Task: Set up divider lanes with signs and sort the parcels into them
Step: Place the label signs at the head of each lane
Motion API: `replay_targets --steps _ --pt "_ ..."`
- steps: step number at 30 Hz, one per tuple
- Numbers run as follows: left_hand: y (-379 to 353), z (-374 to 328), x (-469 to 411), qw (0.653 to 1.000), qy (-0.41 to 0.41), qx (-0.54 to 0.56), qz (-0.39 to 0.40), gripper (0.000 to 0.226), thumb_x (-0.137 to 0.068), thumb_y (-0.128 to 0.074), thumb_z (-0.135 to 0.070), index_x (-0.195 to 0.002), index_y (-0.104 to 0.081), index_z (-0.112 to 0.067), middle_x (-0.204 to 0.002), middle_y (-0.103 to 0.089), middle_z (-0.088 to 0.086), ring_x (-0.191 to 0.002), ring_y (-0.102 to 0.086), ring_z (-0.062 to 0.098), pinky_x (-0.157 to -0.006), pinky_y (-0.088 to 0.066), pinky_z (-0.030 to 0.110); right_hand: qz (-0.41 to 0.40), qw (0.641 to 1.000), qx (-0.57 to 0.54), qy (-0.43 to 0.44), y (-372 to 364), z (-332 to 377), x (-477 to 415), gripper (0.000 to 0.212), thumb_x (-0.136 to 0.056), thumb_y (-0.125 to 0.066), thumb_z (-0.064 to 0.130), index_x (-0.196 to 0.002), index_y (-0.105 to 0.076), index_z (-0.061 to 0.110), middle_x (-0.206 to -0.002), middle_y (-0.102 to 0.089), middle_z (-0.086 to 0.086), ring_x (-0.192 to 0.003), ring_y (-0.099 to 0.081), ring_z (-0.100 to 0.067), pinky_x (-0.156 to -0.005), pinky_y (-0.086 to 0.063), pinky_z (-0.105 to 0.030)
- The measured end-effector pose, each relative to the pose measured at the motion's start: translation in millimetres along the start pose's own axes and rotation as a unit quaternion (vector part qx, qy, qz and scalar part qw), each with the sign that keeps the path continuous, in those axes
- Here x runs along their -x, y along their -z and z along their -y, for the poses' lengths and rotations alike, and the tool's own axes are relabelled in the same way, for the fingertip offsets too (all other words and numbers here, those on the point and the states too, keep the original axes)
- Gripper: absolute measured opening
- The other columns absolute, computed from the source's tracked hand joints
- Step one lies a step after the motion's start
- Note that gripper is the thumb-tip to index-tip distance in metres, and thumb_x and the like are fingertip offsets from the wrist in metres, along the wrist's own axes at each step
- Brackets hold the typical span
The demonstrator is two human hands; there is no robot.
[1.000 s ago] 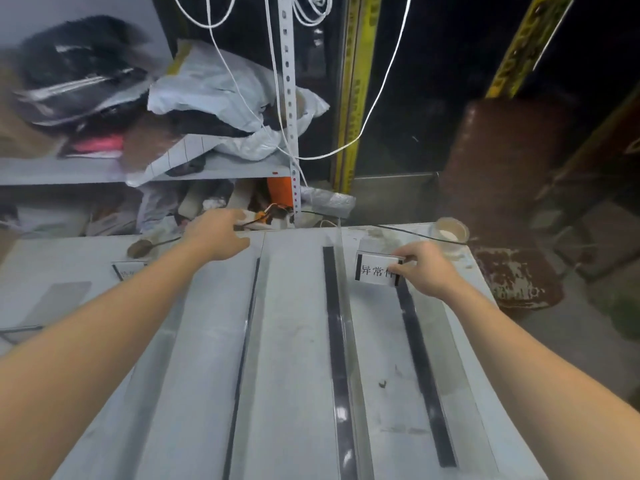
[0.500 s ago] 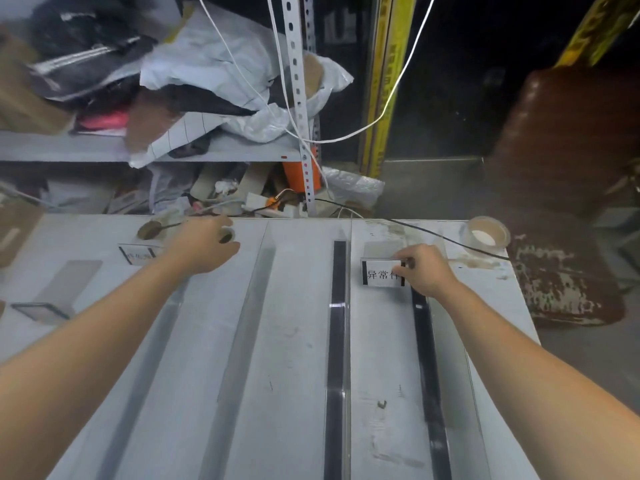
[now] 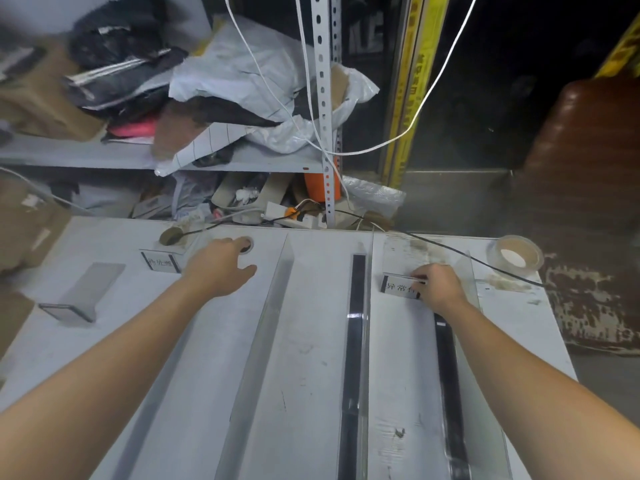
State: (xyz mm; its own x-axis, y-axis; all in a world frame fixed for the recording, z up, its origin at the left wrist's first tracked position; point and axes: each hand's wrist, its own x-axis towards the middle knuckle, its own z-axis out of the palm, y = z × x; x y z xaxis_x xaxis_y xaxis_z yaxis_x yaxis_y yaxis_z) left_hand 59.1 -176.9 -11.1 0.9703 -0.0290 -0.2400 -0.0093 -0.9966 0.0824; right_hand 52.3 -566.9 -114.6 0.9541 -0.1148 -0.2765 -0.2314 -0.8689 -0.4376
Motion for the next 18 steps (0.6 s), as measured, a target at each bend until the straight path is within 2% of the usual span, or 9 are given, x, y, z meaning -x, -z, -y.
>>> replay_targets --steps 4,7,9,12,18 --pt "5 0 4 1.0 -0.009 -0.013 -0.006 0.055 -0.092 -0.059 -0.044 -0.14 -0.047 -0.02 -0.129 -0.058 0.007 -0.117 -0.053 0.028 -0.088 -0.047 0.038 0.011 1.0 0.006 -0.019 11 11 3 0.026 -0.09 -0.068 0.009 -0.115 -0.072 0.009 -0.118 -0.07 -0.012 -0.109 -0.063 -0.03 -0.085 -0.048 -0.028" --pt "17 3 10 0.999 -0.016 -0.032 -0.018 0.053 -0.092 -0.059 -0.043 -0.139 -0.049 -0.02 -0.131 -0.059 0.006 -0.12 -0.053 0.028 -0.092 -0.046 0.037 -0.008 1.0 0.006 -0.003 26 33 12 0.039 -0.092 -0.067 0.014 -0.131 -0.063 0.012 -0.135 -0.061 -0.01 -0.124 -0.056 -0.03 -0.099 -0.046 -0.034" --pt "26 7 17 0.998 -0.028 -0.057 -0.03 0.054 -0.091 -0.061 -0.041 -0.138 -0.051 -0.019 -0.132 -0.061 0.007 -0.121 -0.052 0.03 -0.098 -0.042 0.037 -0.003 1.0 0.011 0.016 37 54 19 0.047 -0.093 -0.066 0.017 -0.138 -0.057 0.012 -0.141 -0.056 -0.011 -0.129 -0.052 -0.031 -0.102 -0.045 -0.036" --pt "42 17 32 0.997 -0.019 -0.066 -0.041 0.06 -0.088 -0.063 -0.043 -0.141 -0.049 -0.018 -0.138 -0.057 0.006 -0.127 -0.049 0.03 -0.104 -0.04 0.038 -0.014 0.998 0.019 0.055 55 92 34 0.049 -0.093 -0.064 0.02 -0.14 -0.055 0.014 -0.138 -0.058 -0.012 -0.126 -0.054 -0.033 -0.101 -0.047 -0.039" --pt "75 56 71 0.997 0.005 -0.034 -0.065 0.061 -0.088 -0.064 -0.044 -0.142 -0.046 -0.023 -0.136 -0.056 0.006 -0.123 -0.052 0.03 -0.095 -0.048 0.041 -0.013 0.99 0.046 0.135 64 176 68 0.042 -0.089 -0.067 0.024 -0.13 -0.062 0.018 -0.127 -0.065 -0.007 -0.111 -0.063 -0.027 -0.091 -0.055 -0.036"
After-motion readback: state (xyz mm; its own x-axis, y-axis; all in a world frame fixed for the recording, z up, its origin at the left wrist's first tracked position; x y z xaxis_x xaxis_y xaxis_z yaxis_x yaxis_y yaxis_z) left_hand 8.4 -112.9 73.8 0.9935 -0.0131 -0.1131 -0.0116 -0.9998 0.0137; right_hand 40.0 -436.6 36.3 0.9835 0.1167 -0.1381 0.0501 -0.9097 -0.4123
